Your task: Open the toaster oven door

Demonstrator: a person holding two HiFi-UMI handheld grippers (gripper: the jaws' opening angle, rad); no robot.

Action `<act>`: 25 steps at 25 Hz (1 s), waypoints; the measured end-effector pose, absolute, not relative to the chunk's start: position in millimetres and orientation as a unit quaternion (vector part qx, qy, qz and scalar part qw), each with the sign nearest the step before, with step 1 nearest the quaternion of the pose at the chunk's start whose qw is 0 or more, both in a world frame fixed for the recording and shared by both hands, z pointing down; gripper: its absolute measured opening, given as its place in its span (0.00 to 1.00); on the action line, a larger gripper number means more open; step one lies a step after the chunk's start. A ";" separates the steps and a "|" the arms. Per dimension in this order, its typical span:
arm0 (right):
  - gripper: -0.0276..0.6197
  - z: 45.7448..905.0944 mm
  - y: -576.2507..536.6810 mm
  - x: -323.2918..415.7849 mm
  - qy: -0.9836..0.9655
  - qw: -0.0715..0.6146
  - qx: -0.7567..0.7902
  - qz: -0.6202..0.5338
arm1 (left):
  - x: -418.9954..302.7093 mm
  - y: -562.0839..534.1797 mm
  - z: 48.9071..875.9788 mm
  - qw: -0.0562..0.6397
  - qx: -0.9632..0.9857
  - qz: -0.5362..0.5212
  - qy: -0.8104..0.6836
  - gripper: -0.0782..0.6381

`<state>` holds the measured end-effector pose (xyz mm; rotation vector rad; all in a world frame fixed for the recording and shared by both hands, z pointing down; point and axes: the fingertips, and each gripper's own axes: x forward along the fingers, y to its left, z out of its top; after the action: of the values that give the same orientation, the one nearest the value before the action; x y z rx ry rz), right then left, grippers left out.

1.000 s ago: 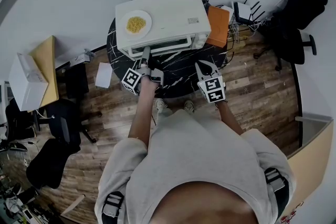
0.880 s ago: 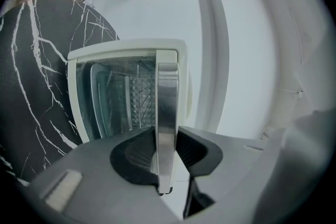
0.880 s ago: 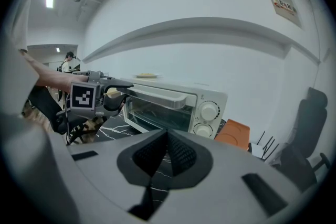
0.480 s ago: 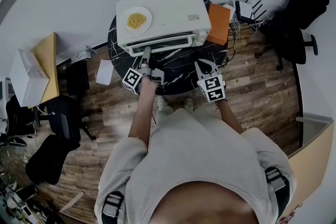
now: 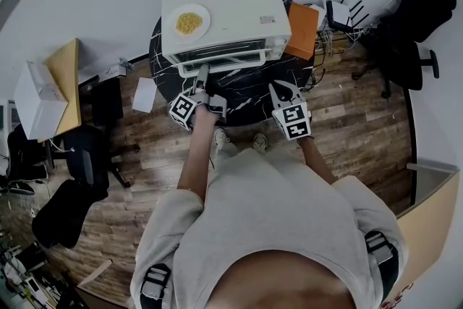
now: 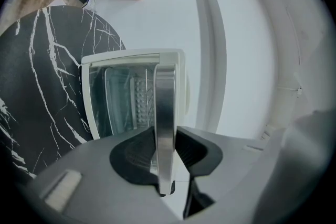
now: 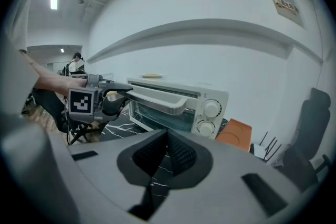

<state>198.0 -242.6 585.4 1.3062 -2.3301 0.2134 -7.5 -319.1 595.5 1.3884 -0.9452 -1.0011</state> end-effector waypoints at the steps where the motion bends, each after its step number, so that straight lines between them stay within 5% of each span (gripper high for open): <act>1: 0.06 585.8 -241.4 198.6 -0.847 0.229 0.474 0.078 | -6.5 -317.0 596.0 0.561 0.586 -0.425 -0.401 0.27; 25: 0.06 590.0 -225.0 192.5 -0.861 0.237 0.444 0.070 | -7.3 -284.5 614.1 0.557 0.582 -0.427 -0.410 0.27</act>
<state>192.5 -225.0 590.0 1.2177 -2.3617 0.1906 -7.3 -284.5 614.1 1.3735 -0.9684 -1.0085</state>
